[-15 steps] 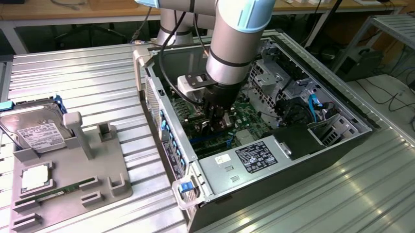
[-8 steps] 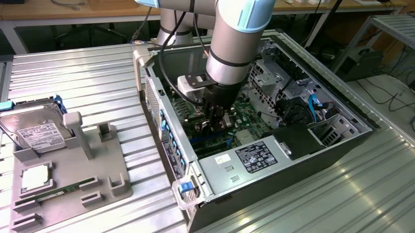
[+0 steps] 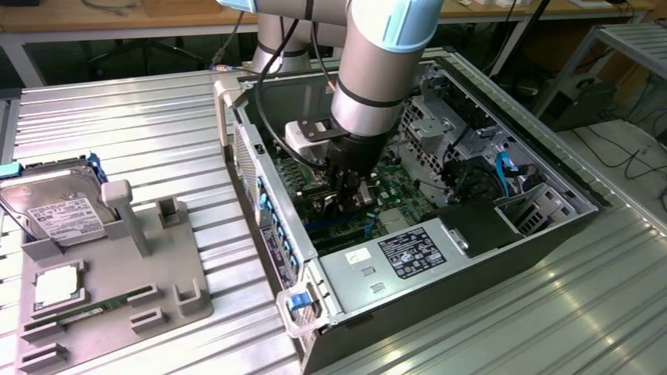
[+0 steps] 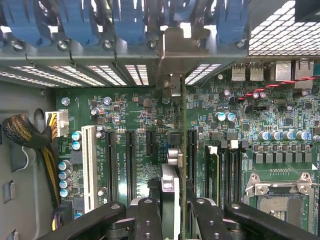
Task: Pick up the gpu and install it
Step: 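Insert the gpu into the slot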
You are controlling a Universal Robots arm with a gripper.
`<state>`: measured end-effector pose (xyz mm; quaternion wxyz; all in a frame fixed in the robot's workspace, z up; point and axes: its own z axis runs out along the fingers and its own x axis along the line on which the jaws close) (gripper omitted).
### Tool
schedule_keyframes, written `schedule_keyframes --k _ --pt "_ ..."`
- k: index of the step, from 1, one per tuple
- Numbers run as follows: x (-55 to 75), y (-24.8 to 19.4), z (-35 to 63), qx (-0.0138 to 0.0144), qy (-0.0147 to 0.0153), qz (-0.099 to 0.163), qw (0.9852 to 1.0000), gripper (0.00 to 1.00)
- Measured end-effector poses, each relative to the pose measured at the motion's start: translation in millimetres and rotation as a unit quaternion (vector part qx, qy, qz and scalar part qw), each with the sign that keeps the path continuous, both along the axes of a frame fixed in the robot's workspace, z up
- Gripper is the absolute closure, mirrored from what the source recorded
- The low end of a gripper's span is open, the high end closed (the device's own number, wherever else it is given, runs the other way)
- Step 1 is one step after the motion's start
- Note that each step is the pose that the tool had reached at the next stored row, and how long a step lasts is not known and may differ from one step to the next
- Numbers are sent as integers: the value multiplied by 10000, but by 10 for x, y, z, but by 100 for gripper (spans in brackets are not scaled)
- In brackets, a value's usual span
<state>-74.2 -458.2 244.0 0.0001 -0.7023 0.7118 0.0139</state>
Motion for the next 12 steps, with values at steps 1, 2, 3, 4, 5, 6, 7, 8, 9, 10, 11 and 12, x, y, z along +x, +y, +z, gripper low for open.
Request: schedule_keyframes --k 1,2,3,4,5,6,7,8,9,10,11,12 --pt "-3 0 0 0 0 0 10000 72" --pt "-5 0 -1 0 -1 0 10000 72" --pt "-7 1 -3 4 -1 0 10000 72" --pt "-8 1 -4 4 -1 0 10000 72" --pt "-9 0 -4 3 -1 0 10000 72" --pt "-9 0 -3 2 -1 0 10000 72" --pt "-9 0 -1 1 0 0 10000 72" --pt "-9 0 -1 0 0 0 10000 72" --pt "-10 0 -1 1 0 0 10000 72" --pt "-9 0 -1 1 0 0 10000 72" --pt "-10 0 -1 0 0 0 10000 72" --pt "-10 0 -1 0 0 0 10000 72"
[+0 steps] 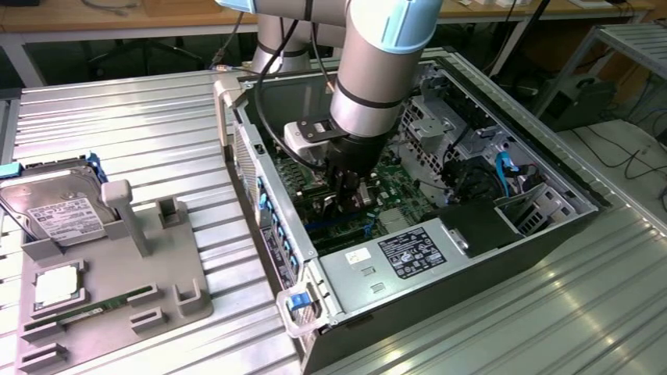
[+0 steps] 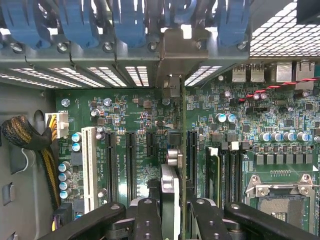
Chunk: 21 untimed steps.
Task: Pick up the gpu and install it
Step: 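Insert the gpu into the slot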
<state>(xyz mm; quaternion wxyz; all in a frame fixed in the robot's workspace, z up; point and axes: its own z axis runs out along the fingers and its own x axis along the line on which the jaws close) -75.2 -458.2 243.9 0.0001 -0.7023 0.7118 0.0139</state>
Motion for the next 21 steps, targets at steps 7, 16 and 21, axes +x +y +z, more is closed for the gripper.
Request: schedule_keyframes --k 7,16,21 --pt "-5 0 0 -1 0 0 10000 72" --pt "-23 0 -21 1 4 -1 10000 72" --pt "-22 0 -21 0 1 0 10000 72"
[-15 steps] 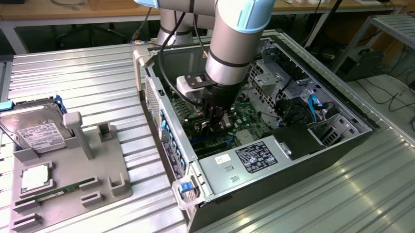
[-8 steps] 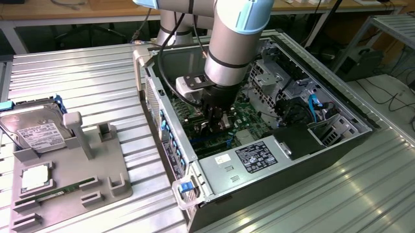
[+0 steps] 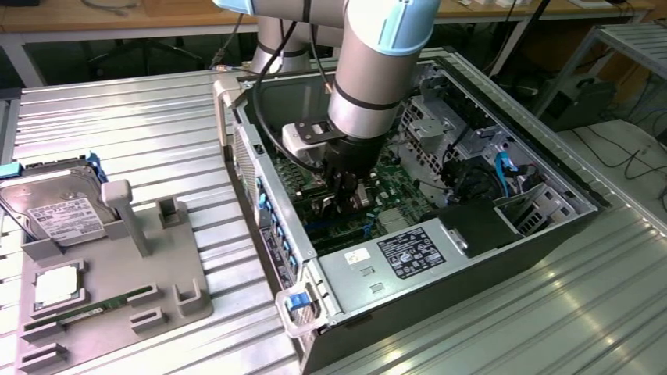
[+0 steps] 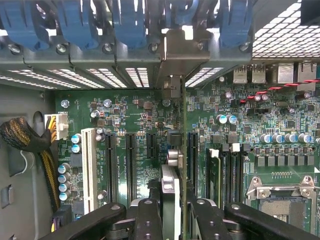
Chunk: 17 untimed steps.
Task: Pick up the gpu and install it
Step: 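Insert the gpu into the slot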
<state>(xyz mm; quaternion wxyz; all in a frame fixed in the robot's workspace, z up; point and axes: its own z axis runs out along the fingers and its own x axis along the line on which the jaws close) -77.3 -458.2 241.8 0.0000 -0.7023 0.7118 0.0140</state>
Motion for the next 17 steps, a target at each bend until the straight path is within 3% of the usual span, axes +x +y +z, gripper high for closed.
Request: schedule_keyframes --k 17 --pt "-6 0 -43 0 0 0 10000 72"
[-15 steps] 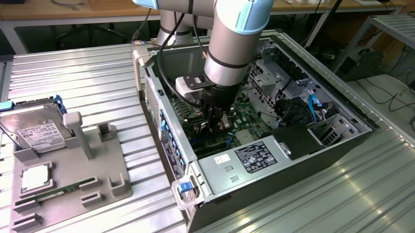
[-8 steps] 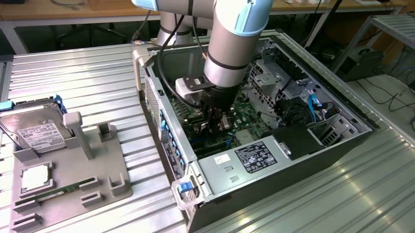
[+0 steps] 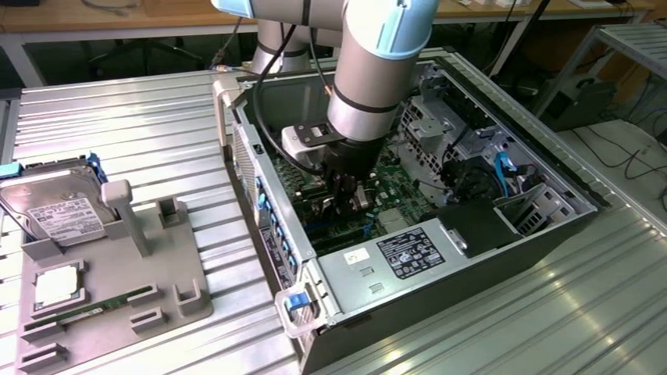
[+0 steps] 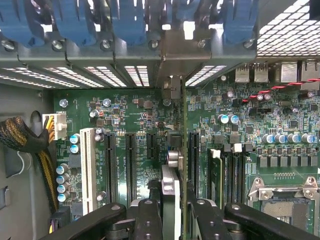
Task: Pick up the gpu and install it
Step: 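Insert the gpu into the slot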
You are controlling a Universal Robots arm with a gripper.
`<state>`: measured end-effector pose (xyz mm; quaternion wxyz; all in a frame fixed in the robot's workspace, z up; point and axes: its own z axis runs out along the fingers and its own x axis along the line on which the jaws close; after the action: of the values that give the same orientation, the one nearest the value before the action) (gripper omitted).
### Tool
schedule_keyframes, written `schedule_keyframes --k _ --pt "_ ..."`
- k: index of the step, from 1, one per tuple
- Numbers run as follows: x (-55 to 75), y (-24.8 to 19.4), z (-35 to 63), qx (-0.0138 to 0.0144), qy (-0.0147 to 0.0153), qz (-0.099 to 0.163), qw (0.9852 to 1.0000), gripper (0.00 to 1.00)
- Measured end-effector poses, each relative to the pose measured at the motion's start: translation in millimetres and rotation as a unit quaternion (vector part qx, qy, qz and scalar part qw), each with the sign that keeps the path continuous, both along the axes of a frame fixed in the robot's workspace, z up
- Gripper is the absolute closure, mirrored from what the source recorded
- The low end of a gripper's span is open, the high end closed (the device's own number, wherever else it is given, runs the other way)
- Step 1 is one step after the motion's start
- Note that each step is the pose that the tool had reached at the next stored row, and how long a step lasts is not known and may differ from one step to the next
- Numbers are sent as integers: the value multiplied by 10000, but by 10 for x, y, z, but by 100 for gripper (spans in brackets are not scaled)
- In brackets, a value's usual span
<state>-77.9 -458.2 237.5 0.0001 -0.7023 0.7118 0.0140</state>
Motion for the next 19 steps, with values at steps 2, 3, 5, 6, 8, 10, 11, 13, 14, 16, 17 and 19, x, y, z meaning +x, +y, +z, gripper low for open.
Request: schedule_keyframes --k 2,3,5,6,8,10,11,13,14,16,17,19 --pt "0 0 -1 -1 0 0 10000 72" --pt "-3 0 -16 -4 0 1 10000 72" --pt "-6 -1 -26 -6 3 1 10000 72" --pt "-6 -1 -28 -4 2 1 10000 72" --pt "-6 0 -31 -1 1 0 10000 72" --pt "-7 0 -31 -1 0 0 10000 72" --pt "-7 0 -31 -1 0 0 10000 72" --pt "-8 3 -41 11 -4 -3 10000 71" --pt "-7 1 -37 6 -6 -1 10000 65" --pt "-6 0 -2 -2 -5 0 10000 65" --pt "-6 0 15 1 -8 1 10000 65" --pt "-6 0 78 0 -14 2 10000 65"
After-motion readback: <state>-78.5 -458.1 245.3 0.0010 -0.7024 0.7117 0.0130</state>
